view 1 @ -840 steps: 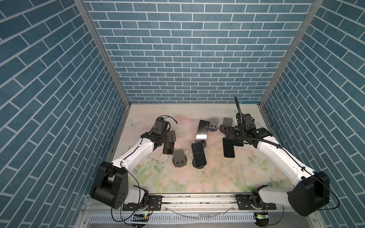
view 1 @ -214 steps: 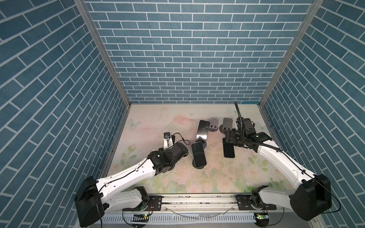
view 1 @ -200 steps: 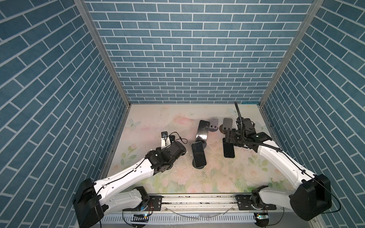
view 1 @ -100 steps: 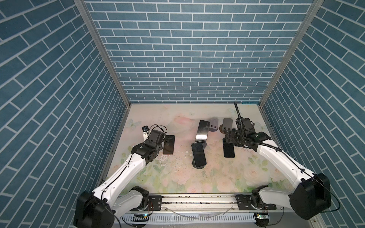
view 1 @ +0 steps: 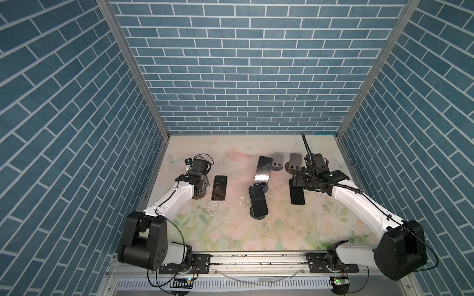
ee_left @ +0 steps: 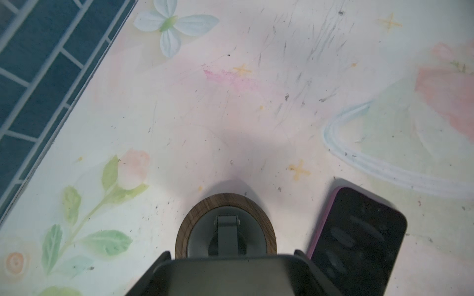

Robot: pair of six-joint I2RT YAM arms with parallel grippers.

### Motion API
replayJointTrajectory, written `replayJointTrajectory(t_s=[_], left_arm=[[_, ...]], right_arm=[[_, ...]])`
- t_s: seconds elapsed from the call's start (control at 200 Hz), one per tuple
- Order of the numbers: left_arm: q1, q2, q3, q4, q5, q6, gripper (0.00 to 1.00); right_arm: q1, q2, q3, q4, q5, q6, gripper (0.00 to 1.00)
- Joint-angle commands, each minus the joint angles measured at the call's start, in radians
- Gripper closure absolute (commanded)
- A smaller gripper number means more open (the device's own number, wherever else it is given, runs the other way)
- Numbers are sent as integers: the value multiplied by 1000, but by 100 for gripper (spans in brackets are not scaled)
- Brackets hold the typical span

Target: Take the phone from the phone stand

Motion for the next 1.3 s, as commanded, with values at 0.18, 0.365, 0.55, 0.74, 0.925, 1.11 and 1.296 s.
replayJointTrajectory(t_s=[0.18, 0.365, 0.55, 0.74, 0.925, 1.11, 1.296], left_arm=[[24, 62, -8, 76, 32, 1, 33], [25, 86, -30, 85, 47, -17, 24], [25, 68, -49, 84, 46, -22, 9], [25, 24, -61, 74, 48, -22, 0], [25, -46, -66, 45, 55, -16, 0], [25, -159, -97, 48, 93, 1, 0], [25, -270, -129, 73, 175, 32, 0]], right_arm=[[4, 37, 65, -31, 26, -3, 15], [4, 72, 101, -32, 10, -6, 15], [3, 88, 118, -31, 4, -5, 15], [3, 94, 123, -31, 1, -4, 15], [5, 98, 115, -25, -2, 0, 15], [4, 102, 110, -24, -5, 2, 15], [5, 106, 104, -13, -14, 10, 15]])
